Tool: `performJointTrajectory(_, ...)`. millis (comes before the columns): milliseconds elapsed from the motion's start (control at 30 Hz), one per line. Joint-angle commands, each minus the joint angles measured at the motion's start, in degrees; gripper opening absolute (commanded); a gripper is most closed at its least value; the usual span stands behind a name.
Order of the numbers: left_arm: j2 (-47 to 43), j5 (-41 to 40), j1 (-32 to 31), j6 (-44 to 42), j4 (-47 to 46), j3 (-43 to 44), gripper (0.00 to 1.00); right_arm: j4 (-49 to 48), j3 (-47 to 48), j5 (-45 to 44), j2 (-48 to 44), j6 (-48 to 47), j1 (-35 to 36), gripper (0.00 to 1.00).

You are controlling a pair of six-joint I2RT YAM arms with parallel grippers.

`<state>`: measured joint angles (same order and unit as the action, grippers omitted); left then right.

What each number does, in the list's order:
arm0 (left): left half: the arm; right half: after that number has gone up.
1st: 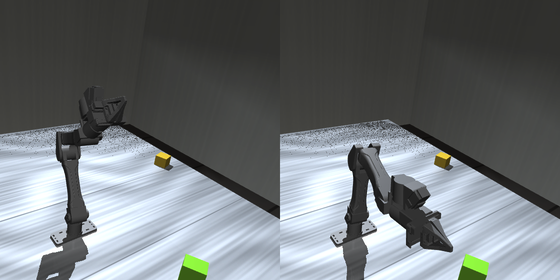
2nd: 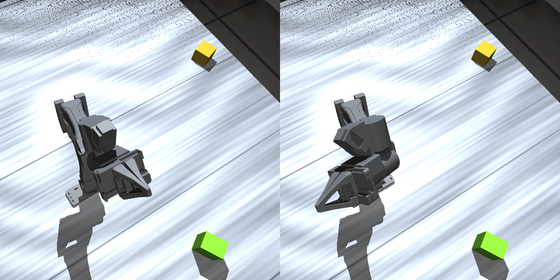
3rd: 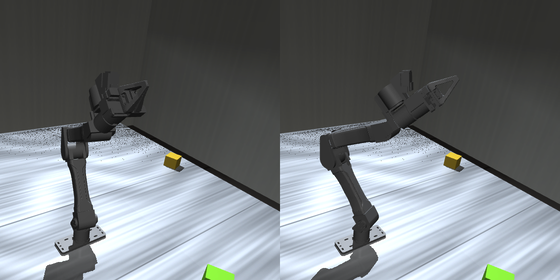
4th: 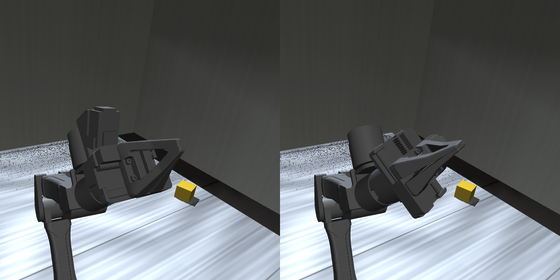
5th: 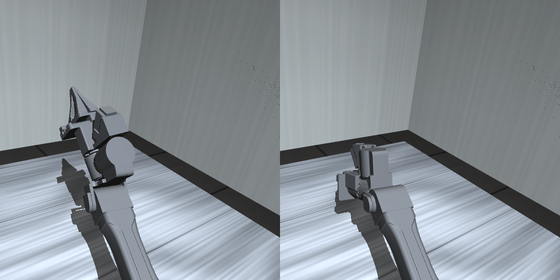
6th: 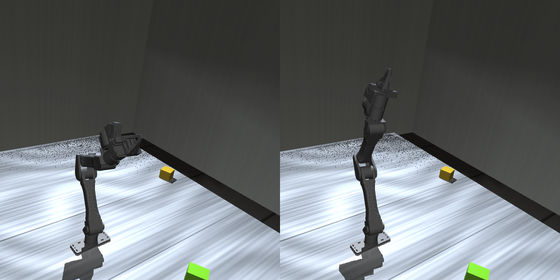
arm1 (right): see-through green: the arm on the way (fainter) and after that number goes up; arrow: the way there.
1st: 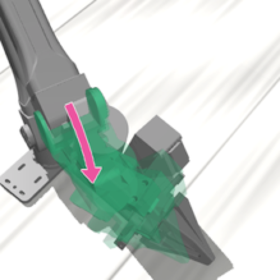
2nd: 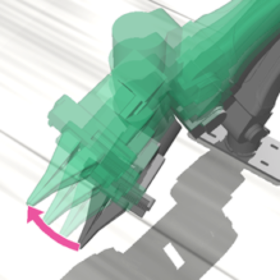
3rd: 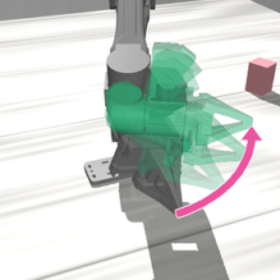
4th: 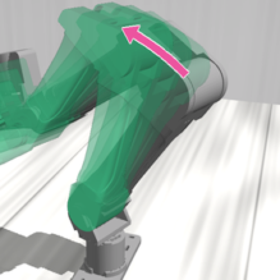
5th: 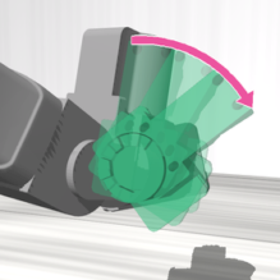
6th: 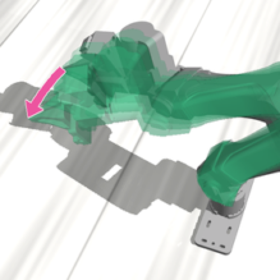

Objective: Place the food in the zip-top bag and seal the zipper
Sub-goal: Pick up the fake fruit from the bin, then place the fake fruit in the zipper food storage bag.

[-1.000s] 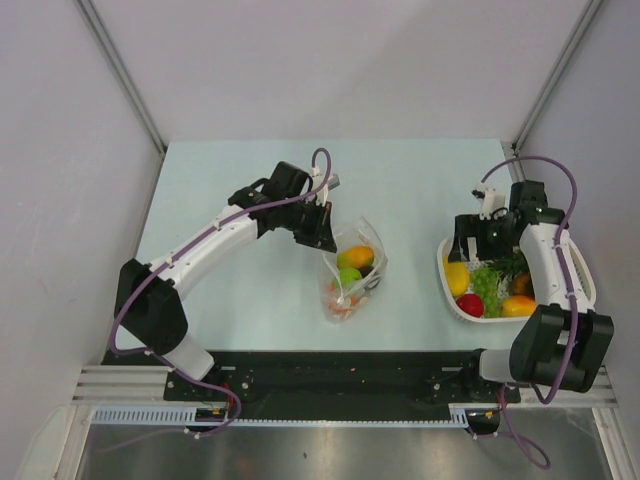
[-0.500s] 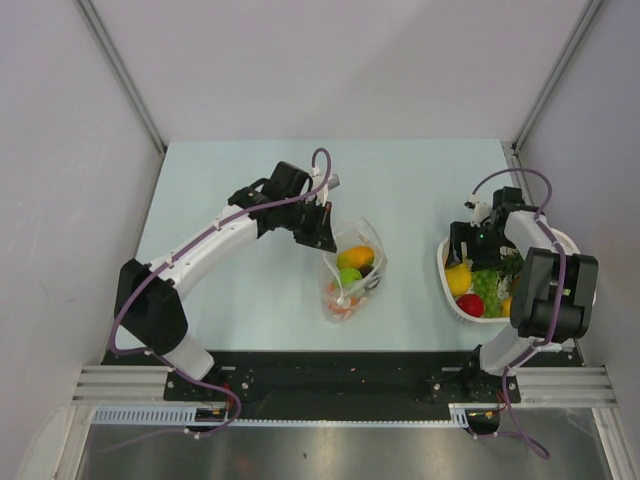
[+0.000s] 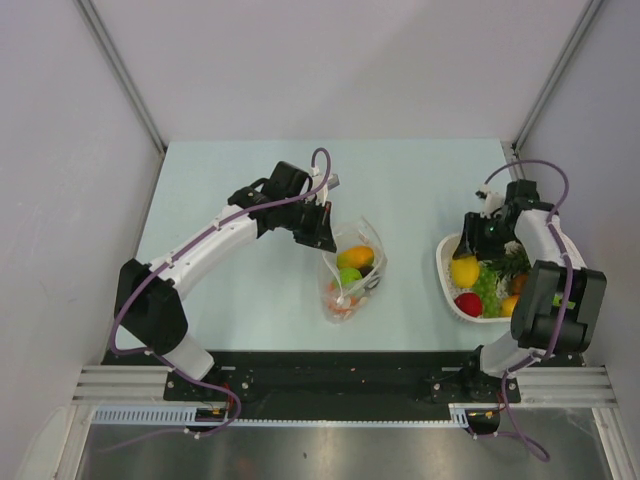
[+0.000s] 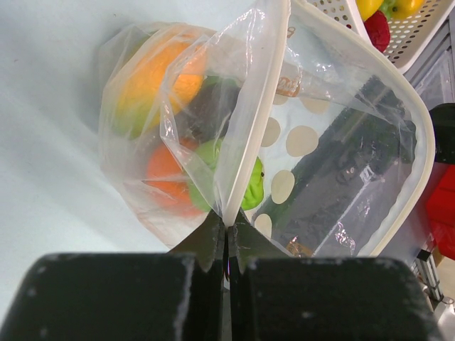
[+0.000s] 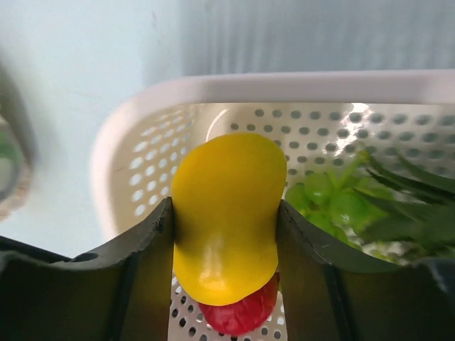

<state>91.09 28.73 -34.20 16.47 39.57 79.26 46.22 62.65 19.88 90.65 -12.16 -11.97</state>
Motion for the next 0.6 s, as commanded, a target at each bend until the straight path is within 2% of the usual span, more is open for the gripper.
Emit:
performJointTrajectory(0, -0.03, 1.41, 0.45, 0.4, -1.08, 0.81, 0.0, 2.21, 7.38, 7.95, -8.2, -0.93, -1.83, 0.27)
performJointTrajectory(100, 0.05, 1.77, 0.45, 0.49, -1.08, 1.15, 0.0, -0.41, 12.04, 16.37, -12.59, 1.6, -1.22, 0.22)
performJointTrajectory(167, 0.05, 1.77, 0.44, 0.58, -1.16, 1.33, 0.0, -6.82, 13.98, 19.48, -16.09, 7.48, 0.36, 0.23)
performJointTrajectory(200, 0.14, 1.85, 0.36, 0.67, -1.08, 1.51, 0.0, -9.89, 13.99, 21.58, -17.43, 9.33, 3.32, 0.24)
performJointTrajectory(233, 0.14, 1.85, 0.44, 0.67, -1.08, 1.59, 0.0, -16.62, 13.47, 21.78, -18.66, 11.87, 5.53, 0.24)
performJointTrajectory(300, 0.05, 1.77, 0.45, 0.67, -0.81, 2.03, 0.0, -22.72, 12.94, 19.08, -22.0, 14.97, 11.14, 0.25)
performJointTrajectory(333, 0.05, 1.85, 0.45, 0.67, -0.73, 2.12, 0.0, -27.71, 12.59, 18.27, -22.79, 15.58, 17.09, 0.25)
performJointTrajectory(400, -0.03, 1.85, 0.36, 0.58, -0.46, 2.47, 0.0, -31.7, 11.36, 16.16, -24.11, 16.99, 23.1, 0.25)
performJointTrajectory(433, -0.12, 1.94, 0.53, 0.49, -0.29, 2.65, 0.0, -34.5, 10.92, 15.29, -24.38, 17.0, 28.44, 0.25)
performJointTrajectory(567, -0.3, 2.82, 0.62, 0.67, -0.28, 2.74, 0.0, -40.76, 5.65, 11.86, -25.79, 12.36, 38.4, 0.25)
